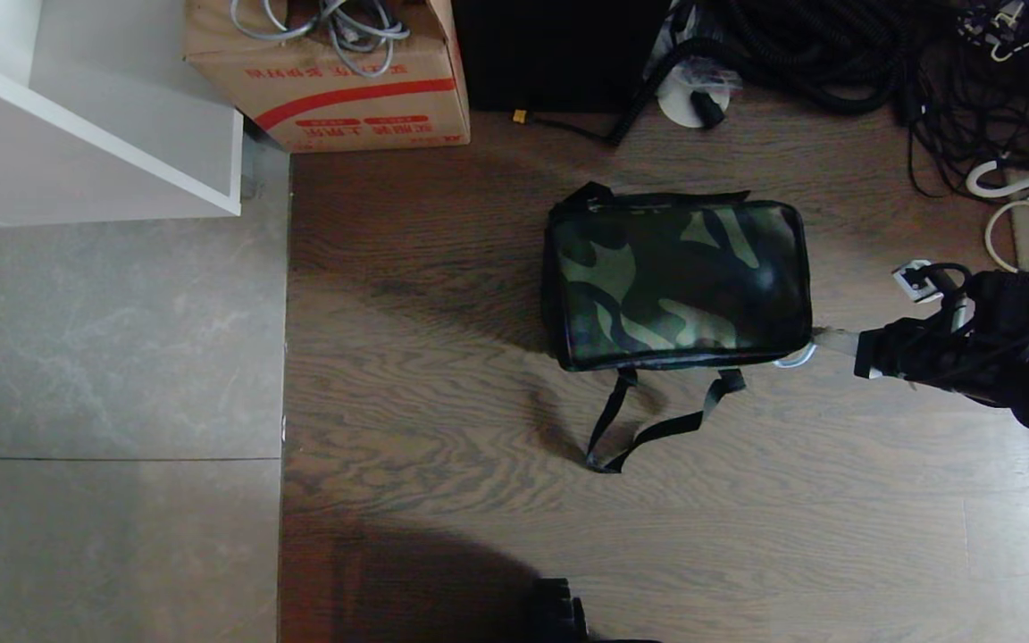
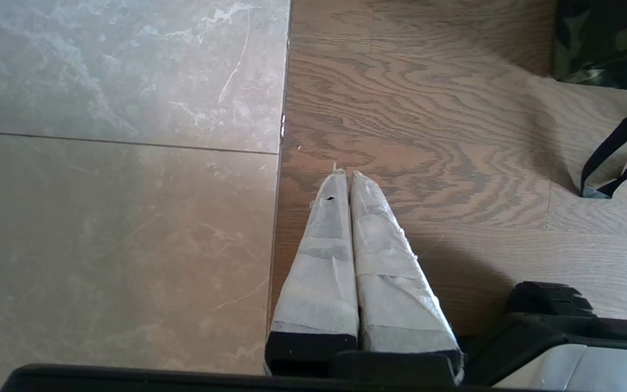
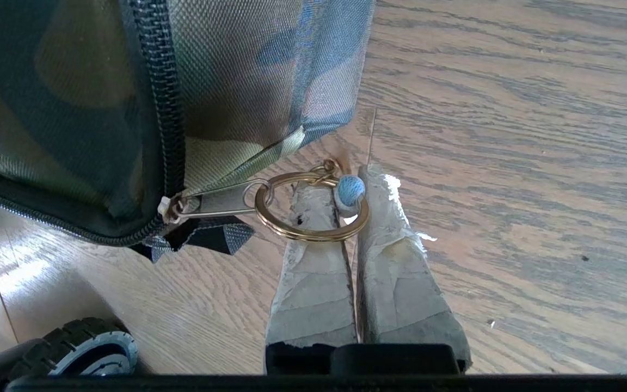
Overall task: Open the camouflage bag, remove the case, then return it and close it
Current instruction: Open the top of the storage box
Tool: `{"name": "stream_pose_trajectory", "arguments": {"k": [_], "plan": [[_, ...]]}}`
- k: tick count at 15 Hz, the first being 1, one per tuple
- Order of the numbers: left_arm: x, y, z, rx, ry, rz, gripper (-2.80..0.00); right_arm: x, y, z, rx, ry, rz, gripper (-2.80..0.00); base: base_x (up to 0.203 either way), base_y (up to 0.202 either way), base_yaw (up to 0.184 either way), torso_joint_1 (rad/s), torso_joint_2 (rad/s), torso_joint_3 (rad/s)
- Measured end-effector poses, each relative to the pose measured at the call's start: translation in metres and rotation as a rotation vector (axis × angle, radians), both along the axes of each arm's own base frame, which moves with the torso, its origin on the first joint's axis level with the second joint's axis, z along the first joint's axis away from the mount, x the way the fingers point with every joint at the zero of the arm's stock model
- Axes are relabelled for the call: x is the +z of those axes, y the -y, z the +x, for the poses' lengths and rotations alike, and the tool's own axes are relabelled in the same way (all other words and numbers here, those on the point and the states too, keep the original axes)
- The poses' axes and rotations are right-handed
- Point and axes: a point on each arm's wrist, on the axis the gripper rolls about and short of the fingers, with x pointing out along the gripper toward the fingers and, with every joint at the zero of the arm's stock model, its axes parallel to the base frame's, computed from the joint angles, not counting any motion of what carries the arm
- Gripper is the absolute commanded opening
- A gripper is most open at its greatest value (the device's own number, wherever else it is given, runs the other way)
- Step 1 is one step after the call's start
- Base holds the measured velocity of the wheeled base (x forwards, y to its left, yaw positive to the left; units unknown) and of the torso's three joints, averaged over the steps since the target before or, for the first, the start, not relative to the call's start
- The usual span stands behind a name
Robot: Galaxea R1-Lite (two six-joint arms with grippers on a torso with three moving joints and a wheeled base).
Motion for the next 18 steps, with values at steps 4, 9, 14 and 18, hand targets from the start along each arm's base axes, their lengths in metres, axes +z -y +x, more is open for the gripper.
{"name": "stream_pose_trajectory", "arguments": {"k": [4, 9, 14, 18], "plan": [[0.0000, 0.0000, 0.0000, 0.000, 0.000, 0.000, -2.80, 0.0025, -0.0019, -0.0007, 0.005, 0.014, -0.007, -2.80, 0.000, 0.000, 0.000, 0.000, 0.00, 0.000], [0.0000, 0.0000, 0.0000, 0.000, 0.000, 0.000, -2.80, 0.0028, -0.0031, -0.0002, 0.009, 0.030, -0.015, -2.80, 0.000, 0.000, 0.000, 0.000, 0.00, 0.000], [0.0000, 0.0000, 0.0000, 0.000, 0.000, 0.000, -2.80, -0.0009, -0.0036, -0.0013, 0.009, 0.014, -0.007, -2.80, 0.000, 0.000, 0.000, 0.000, 0.00, 0.000], [0.0000, 0.0000, 0.0000, 0.000, 0.000, 0.000, -2.80, -0.0040, -0.0043, -0.0010, 0.012, 0.010, -0.007, -2.80, 0.000, 0.000, 0.000, 0.000, 0.00, 0.000]]}}
